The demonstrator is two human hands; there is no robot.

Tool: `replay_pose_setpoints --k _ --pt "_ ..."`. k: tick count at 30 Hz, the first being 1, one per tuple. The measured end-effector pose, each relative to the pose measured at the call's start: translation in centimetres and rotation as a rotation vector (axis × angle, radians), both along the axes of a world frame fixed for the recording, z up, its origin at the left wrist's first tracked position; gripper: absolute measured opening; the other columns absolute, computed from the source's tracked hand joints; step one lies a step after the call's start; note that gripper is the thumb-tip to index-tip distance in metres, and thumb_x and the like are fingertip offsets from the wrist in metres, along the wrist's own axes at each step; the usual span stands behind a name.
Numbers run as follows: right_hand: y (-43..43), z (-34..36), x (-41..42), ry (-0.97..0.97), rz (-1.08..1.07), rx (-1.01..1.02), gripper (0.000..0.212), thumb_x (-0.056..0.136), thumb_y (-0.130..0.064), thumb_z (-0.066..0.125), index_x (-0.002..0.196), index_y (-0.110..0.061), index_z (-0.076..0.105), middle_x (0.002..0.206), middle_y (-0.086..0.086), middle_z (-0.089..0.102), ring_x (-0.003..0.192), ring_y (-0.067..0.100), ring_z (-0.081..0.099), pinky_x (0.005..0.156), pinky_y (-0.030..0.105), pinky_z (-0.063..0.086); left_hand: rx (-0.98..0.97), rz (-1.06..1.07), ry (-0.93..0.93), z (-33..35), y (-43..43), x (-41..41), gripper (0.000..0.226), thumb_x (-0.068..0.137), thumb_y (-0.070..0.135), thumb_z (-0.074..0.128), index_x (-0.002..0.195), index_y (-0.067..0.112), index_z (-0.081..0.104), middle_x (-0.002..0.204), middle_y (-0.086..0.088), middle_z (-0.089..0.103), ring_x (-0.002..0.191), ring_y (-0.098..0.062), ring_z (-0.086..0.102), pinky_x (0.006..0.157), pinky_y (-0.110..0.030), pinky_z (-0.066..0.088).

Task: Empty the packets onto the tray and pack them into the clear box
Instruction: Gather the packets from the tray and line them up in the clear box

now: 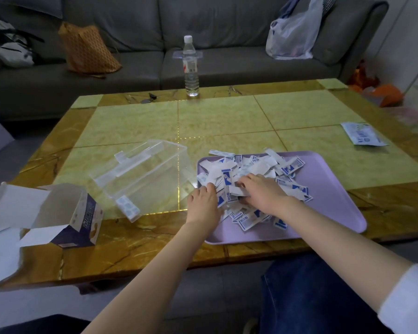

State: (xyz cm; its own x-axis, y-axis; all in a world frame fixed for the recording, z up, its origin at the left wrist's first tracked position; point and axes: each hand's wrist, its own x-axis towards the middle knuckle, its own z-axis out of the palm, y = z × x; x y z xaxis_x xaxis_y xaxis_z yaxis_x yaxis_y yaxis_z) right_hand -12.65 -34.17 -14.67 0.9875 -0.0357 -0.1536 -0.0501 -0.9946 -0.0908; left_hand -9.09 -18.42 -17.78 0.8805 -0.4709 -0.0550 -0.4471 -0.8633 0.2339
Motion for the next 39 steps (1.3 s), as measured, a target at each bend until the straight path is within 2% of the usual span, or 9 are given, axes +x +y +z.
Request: replay_pose_setpoints --k 7,10,13,17,22,28,33,36,39 --pt "0.9 -0.2 -0.2 -0.001 -0.107 0.316 0.058 0.089 -0.015 0.054 0.138 -0.013 0.024 0.129 0.011 0.048 0.113 0.029 0.048 0.089 0.043 0.046 -0.022 0.021 0.075 0.3 0.0 0.4 0.035 0.09 0.034 0.055 0.115 0.012 0.042 0.113 -0.006 0.06 0.106 -0.027 0.054 0.097 -0.04 0.032" --pt "1.2 -0.4 -0.7 -0.112 -0.073 0.245 0.041 0.09 -0.014 0.056 0.128 -0.013 0.04 0.126 0.006 0.048 0.116 0.024 0.046 0.084 0.032 0.042 -0.013 0.013 0.119 0.7 0.1 0.5 0.022 0.09 0.027 0.05 0.107 0.012 0.045 0.105 -0.005 0.061 0.098 -0.026 0.056 0.093 -0.04 0.032" --pt "1.2 -0.2 -0.7 -0.181 -0.079 0.208 0.014 0.094 -0.016 0.051 0.104 -0.013 0.059 0.106 0.003 0.062 0.096 0.021 0.058 0.07 0.028 0.041 -0.001 -0.008 0.132 0.9 0.2 0.6 0.017 0.092 0.024 0.047 0.104 0.012 0.048 0.104 -0.006 0.06 0.097 -0.026 0.055 0.091 -0.04 0.035" --pt "0.2 -0.1 -0.2 -0.244 -0.122 0.238 0.019 0.097 -0.018 0.047 0.095 -0.009 0.064 0.094 0.003 0.067 0.086 0.02 0.062 0.072 0.031 0.048 -0.046 -0.012 0.151 1.1 0.6 1.0 0.018 0.094 0.026 0.048 0.101 0.01 0.051 0.103 -0.009 0.058 0.095 -0.028 0.055 0.084 -0.04 0.046" --pt "0.1 0.9 -0.1 -0.292 0.045 0.227 0.031 0.091 0.007 0.045 0.108 -0.012 0.062 0.101 -0.004 0.056 0.098 0.018 0.054 0.085 0.033 0.046 -0.115 -0.011 0.215 1.5 0.9 1.5 0.016 0.096 0.023 0.041 0.089 0.009 0.045 0.095 -0.015 0.061 0.088 -0.033 0.057 0.073 -0.039 0.045" --pt "1.7 0.4 -0.1 -0.159 0.176 0.166 0.063 0.086 0.004 0.048 0.139 -0.024 0.029 0.104 0.001 0.065 0.089 0.024 0.062 0.071 0.038 0.051 -0.143 -0.135 0.143 2.3 0.6 0.4 0.011 0.09 0.013 0.042 0.08 0.012 0.04 0.079 -0.006 0.049 0.087 -0.033 0.053 0.076 -0.038 0.037" --pt "2.3 0.5 -0.6 -0.223 0.187 0.135 0.019 0.089 -0.003 0.053 0.106 -0.009 0.06 0.103 0.006 0.05 0.089 0.023 0.053 0.065 0.028 0.038 -0.165 -0.187 0.078 2.5 0.6 -0.3 0.015 0.088 0.023 0.048 0.094 0.009 0.051 0.094 -0.007 0.058 0.092 -0.029 0.053 0.078 -0.037 0.038" --pt "2.2 0.1 -0.8 -0.35 0.177 -0.019 0.011 0.079 0.0 0.065 0.086 -0.009 0.067 0.107 0.009 0.055 0.099 0.028 0.052 0.076 0.034 0.041 -0.156 -0.193 -0.024 2.2 0.5 -0.6 0.024 0.093 0.033 0.047 0.098 0.011 0.053 0.098 -0.006 0.058 0.094 -0.027 0.052 0.081 -0.037 0.037" --pt "2.0 0.0 -1.2 -0.36 0.182 -0.025 0.009 0.084 -0.01 0.063 0.093 -0.011 0.064 0.108 0.005 0.058 0.102 0.025 0.053 0.086 0.034 0.039 -0.228 -0.163 -0.113 2.1 0.4 -0.5 0.021 0.097 0.025 0.041 0.101 0.011 0.057 0.1 -0.006 0.059 0.094 -0.027 0.053 0.076 -0.033 0.034"
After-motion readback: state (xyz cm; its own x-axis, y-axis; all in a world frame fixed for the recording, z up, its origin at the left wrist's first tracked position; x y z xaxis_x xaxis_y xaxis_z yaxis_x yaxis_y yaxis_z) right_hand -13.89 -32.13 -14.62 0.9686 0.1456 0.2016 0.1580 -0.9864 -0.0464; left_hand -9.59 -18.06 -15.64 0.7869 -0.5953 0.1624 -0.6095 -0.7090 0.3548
